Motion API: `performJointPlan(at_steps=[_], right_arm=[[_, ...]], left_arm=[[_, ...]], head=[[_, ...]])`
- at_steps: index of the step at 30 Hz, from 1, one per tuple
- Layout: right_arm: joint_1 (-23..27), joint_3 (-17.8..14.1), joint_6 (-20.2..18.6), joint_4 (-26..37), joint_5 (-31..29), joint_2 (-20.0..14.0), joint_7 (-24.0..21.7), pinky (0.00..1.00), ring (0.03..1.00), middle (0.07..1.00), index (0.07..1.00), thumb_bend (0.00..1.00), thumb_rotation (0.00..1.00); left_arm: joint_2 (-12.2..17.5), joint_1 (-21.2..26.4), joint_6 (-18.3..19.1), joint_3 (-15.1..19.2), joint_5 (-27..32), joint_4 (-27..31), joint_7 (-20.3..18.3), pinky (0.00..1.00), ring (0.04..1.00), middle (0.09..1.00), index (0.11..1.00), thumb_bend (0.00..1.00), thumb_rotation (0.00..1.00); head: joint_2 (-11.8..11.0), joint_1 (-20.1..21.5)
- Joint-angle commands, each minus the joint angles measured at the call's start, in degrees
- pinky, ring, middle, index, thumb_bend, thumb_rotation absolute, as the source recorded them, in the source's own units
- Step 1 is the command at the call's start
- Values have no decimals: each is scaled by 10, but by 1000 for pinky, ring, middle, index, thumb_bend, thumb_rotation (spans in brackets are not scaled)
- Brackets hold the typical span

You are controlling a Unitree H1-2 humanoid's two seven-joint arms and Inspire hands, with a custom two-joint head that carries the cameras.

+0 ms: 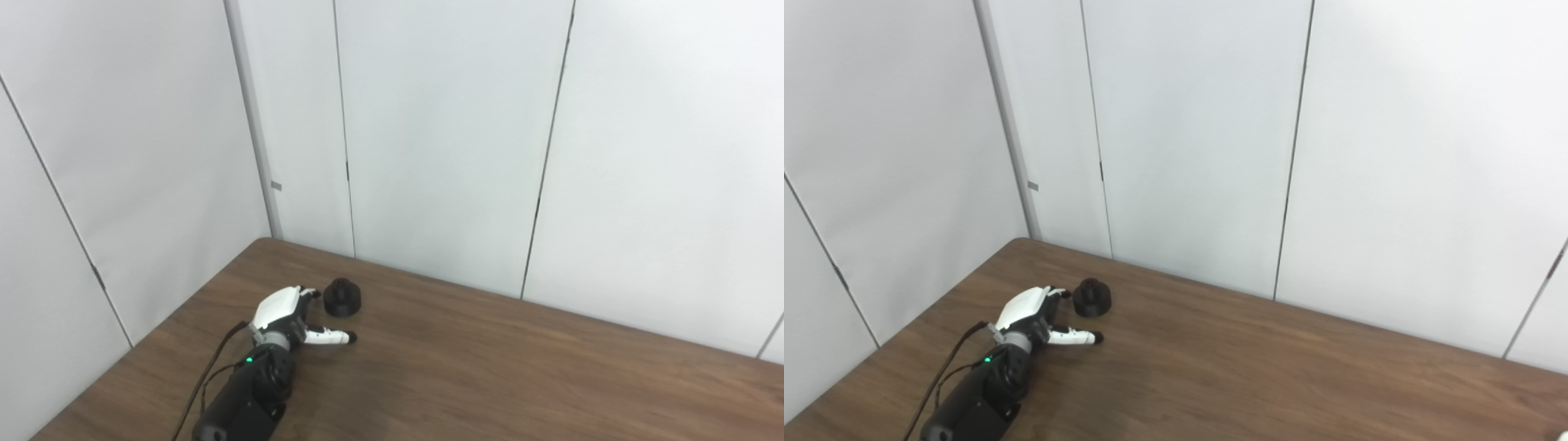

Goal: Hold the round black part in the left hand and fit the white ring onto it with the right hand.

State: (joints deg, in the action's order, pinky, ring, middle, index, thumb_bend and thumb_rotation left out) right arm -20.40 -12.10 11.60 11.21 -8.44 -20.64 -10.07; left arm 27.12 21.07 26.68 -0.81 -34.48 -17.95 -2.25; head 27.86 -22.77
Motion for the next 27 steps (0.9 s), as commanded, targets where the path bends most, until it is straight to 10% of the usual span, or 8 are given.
performJointPlan(at_steps=[1,27], right_arm=[[-9,-8,7,15,-4,-12,-5,945,963,976,935,601,745],[-38,-34,-15,34,-21,-33,-24,939,956,963,931,694,739]], left_arm=[[-2,19,2,-9,0,-6,-9,1000,1000,1000,904,1000,460],[-58,74,-111,-37,32,-166,181,1000,1000,1000,854,1000,338]], head=[[1,2],[8,26]])
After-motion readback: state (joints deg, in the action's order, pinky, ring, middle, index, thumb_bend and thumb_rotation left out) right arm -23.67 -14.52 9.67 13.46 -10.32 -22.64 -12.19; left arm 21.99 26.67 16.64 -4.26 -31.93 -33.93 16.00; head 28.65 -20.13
